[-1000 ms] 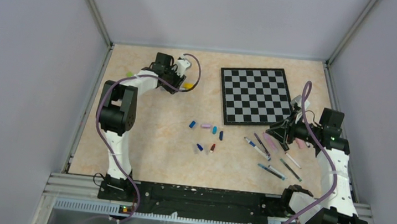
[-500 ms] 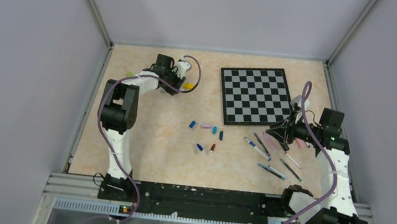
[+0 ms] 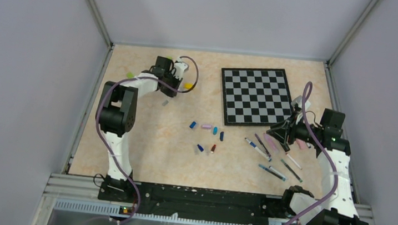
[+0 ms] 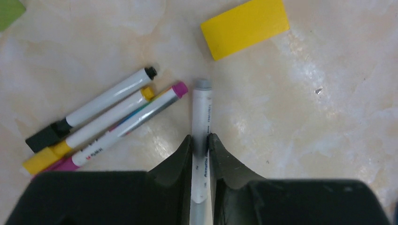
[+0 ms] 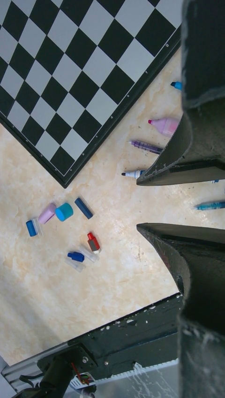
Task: Open the pen caps
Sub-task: Move the pen to the center of the board.
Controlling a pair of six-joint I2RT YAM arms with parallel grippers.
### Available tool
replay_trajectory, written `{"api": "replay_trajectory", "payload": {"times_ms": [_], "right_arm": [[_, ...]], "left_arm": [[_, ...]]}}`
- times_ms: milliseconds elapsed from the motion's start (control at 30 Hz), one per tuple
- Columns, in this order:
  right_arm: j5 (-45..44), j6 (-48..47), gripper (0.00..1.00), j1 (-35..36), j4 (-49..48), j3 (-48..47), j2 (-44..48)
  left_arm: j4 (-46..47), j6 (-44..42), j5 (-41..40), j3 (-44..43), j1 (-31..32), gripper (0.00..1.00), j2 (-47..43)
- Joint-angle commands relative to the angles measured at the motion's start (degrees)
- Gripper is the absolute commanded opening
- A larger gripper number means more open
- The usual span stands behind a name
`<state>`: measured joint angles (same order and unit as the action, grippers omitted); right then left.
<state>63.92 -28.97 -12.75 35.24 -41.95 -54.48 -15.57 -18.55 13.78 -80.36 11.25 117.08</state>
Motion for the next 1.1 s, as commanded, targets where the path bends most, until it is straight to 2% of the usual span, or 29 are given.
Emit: {"api": "replay_trajectory", "payload": {"times_ms": [0, 133, 267, 333, 467, 667, 1067], "right_arm": [[1.8, -1.7, 0.34, 0.4, -0.3, -0.9, 1.6], [1.9, -1.9, 0.34, 0.4, 0.0, -1.0, 2.2], [2.4, -1.9, 0.34, 0.4, 0.2, -1.0, 2.5], [2.5, -2.0, 0.34, 0.4, 0.2, -0.9, 2.6], [2.4, -2.0, 0.34, 0.4, 0.3, -0.9, 2.5], [2.4, -2.0, 0.34, 0.4, 0.1, -0.8, 2.2], [2.5, -2.0, 0.34, 0.4, 0.1, -0.8, 2.3]], "left_arm": [[-4.3, 10.4, -3.1, 2.8, -0.3, 0.18, -5.1], [-4.0, 18.2, -8.2, 7.9, 0.2, 0.13, -8.5], [-1.0, 23.7, -11.7, 15.1, 1.4, 0.21, -12.4], [-0.8, 24.4, -13.2, 16.7, 2.5, 0.28, -13.1], [-3.0, 25.0, -16.6, 17.2, 4.1, 0.30, -13.2], [-6.8, 27.0, -22.1, 19.3, 5.9, 0.31, -15.5], [-12.7, 30.3, -22.4, 20.4, 6.3, 0.28, -18.3]]}}
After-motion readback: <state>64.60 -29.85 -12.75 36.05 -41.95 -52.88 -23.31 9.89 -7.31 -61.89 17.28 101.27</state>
